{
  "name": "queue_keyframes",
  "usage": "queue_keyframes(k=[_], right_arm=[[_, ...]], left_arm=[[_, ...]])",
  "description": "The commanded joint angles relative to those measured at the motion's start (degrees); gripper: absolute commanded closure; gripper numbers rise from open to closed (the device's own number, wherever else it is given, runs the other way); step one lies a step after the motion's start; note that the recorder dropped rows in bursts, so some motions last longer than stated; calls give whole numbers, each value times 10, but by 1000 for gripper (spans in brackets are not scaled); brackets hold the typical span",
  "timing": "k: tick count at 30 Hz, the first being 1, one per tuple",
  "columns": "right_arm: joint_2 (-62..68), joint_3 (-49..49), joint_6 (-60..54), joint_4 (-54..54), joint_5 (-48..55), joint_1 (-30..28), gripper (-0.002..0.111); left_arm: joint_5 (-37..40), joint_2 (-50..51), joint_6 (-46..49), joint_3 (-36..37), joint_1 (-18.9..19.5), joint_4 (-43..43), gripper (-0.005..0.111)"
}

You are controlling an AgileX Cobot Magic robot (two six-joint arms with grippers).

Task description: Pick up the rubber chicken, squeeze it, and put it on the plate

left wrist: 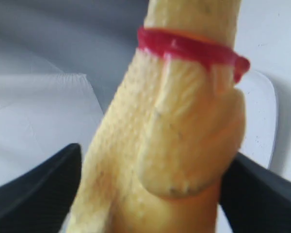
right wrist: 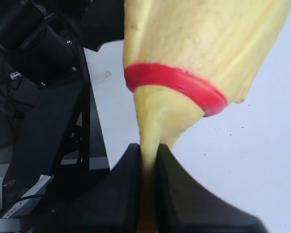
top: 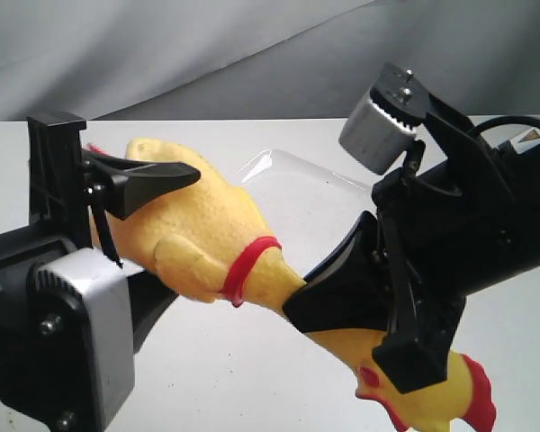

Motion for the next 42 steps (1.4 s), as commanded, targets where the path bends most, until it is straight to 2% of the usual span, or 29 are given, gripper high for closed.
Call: queue_keyframes(k=[1, 3, 5, 7, 8, 11, 20, 24, 31, 34, 36, 38, 42], right_arm=[[-2, -1, -8, 15, -7, 0, 108], [-2, -1, -8, 15, -8, 0, 108], [-2, -1, -8, 15, -8, 0, 108], [-2, -1, -8, 15, -8, 0, 108], [-2, -1, -8, 15, -8, 0, 108], [-2, -1, -8, 15, -8, 0, 108], [-2, -1, -8, 15, -8, 0, 108], [-2, -1, -8, 15, -8, 0, 108], [-2, -1, 6, 10, -39, 0, 108], [-2, -1, 8, 8, -43, 0, 108], [-2, -1, 8, 8, -39, 0, 108], [-2, -1, 8, 8, -34, 0, 108], [-2, -1, 8, 8, -34, 0, 108]], left_arm=[[1, 2, -25, -5, -2, 1, 22], [4, 2, -25, -5, -2, 1, 27], [4, 2, -25, -5, -2, 1, 38], [4, 2, -25, -5, -2, 1, 58], [4, 2, -25, -5, -2, 1, 74], [4, 2, -25, -5, -2, 1, 107], [0, 2, -23, -5, -2, -4, 106], [-22, 2, -13, -5, -2, -114, 106], [-15, 2, 12, -5, -2, -149, 107], [-15, 2, 30, -5, -2, -136, 105], [-15, 2, 56, -5, -2, -130, 99], [-15, 2, 72, -5, -2, -128, 87], [-15, 2, 72, -5, -2, -128, 45]])
